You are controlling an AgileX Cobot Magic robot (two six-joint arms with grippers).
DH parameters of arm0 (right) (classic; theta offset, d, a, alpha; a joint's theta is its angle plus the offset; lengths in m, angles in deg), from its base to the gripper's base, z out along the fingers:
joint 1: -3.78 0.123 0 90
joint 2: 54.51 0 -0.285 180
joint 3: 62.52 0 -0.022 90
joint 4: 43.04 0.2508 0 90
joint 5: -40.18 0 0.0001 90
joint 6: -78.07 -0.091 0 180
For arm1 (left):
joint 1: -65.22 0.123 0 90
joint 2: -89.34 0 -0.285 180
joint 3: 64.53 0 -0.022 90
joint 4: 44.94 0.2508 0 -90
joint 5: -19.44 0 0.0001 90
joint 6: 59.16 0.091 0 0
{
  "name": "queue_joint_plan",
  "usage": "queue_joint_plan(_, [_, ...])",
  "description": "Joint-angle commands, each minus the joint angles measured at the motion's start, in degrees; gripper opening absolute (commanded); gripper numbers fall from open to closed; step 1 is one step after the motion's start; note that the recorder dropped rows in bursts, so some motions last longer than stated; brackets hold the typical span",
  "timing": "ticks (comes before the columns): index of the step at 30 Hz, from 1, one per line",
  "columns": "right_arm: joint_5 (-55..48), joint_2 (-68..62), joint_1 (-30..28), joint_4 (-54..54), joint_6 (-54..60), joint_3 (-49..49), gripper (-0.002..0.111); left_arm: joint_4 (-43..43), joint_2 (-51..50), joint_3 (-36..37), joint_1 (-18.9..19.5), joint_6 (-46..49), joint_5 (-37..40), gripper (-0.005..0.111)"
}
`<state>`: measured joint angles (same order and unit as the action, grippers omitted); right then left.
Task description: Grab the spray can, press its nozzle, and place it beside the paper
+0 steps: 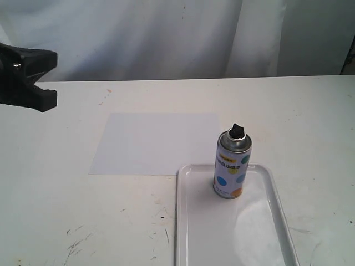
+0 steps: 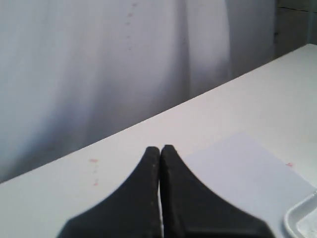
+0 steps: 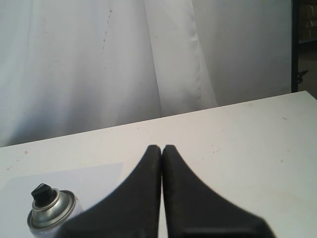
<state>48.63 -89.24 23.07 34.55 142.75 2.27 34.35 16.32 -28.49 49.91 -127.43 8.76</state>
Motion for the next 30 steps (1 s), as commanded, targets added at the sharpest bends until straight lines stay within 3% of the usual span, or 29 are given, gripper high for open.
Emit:
queue_joint_plan(1, [0.4, 0.1, 0.2, -0.3, 0.0, 0.1, 0.0, -20.7, 3.9, 3.4, 0.0, 9.3, 18.1, 0.0])
queue_joint_plan(4, [0.4, 0.1, 0.2, -0.3, 0.0, 0.1, 0.0, -31.0, 9.0, 5.9, 0.0, 21.0, 25.5, 0.0])
queue_joint_plan(16, [0.4, 0.1, 0.2, -0.3, 0.0, 0.1, 0.0, -54.5, 34.4, 17.6, 0.5, 48.7, 25.9, 0.0])
queue_joint_plan(24, [0.4, 0.1, 0.2, -0.3, 0.0, 0.1, 0.0, -65.0, 42.1, 24.3, 8.7, 57.7, 16.6, 0.0])
queue_joint_plan(30, [0.4, 0.1, 0.2, -0.3, 0.0, 0.1, 0.0, -75.1, 51.1, 28.8, 11.2, 58.2, 16.7, 0.0])
